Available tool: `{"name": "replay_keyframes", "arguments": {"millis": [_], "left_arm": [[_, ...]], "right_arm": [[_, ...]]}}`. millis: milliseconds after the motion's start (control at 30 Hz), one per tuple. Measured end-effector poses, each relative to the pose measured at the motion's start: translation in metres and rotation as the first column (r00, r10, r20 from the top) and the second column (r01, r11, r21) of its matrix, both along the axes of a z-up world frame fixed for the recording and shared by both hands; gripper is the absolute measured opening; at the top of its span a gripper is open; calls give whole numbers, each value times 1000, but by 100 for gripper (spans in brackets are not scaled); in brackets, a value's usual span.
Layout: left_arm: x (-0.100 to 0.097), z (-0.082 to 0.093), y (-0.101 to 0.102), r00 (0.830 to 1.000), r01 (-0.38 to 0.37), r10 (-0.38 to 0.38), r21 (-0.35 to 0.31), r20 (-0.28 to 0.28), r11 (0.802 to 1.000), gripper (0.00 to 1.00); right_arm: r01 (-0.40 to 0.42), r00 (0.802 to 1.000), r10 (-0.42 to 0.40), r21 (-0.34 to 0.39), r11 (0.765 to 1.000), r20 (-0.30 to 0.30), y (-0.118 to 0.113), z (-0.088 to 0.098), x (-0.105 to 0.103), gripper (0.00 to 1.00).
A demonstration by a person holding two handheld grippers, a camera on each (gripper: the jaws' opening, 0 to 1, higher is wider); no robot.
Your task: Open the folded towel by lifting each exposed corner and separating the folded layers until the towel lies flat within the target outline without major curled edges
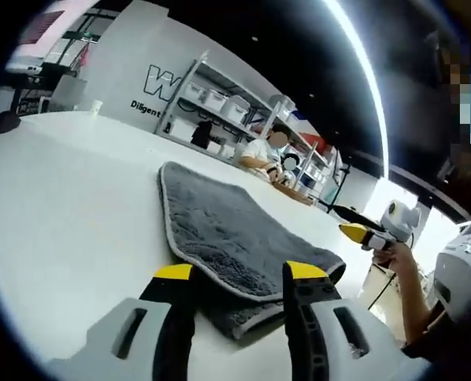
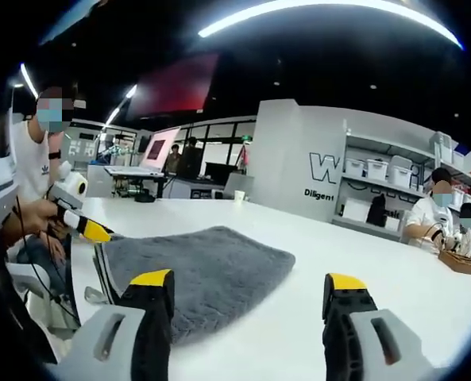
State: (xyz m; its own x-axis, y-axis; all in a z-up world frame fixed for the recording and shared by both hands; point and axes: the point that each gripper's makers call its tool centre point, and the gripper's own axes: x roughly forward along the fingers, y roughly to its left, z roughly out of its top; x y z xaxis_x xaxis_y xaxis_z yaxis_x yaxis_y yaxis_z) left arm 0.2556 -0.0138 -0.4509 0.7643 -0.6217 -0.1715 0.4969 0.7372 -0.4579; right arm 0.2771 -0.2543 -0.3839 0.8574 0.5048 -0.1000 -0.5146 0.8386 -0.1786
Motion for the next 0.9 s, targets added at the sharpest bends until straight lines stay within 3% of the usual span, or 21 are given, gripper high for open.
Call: {"name": "replay_keyframes", "arguments": {"millis": [400, 533, 633, 900], "left_arm": [[15, -2, 7, 997, -67, 68, -32, 25, 997, 15], [18, 4, 8, 995, -79, 81, -31, 53, 996, 3], [21, 10, 4, 995, -76, 78, -32, 67, 997, 2], [23, 18, -11, 992, -31, 25, 50, 125, 998, 1]], "right_arm": [[-24, 1000, 24, -16, 1000, 1, 9, 4, 9, 73], [-35, 999, 35, -20, 999, 5, 12, 7, 15, 72], [-48, 999, 49, -24, 999, 9, 18, 10, 21, 72], [-92, 996, 92, -33, 995, 11, 36, 16, 34, 72]]}}
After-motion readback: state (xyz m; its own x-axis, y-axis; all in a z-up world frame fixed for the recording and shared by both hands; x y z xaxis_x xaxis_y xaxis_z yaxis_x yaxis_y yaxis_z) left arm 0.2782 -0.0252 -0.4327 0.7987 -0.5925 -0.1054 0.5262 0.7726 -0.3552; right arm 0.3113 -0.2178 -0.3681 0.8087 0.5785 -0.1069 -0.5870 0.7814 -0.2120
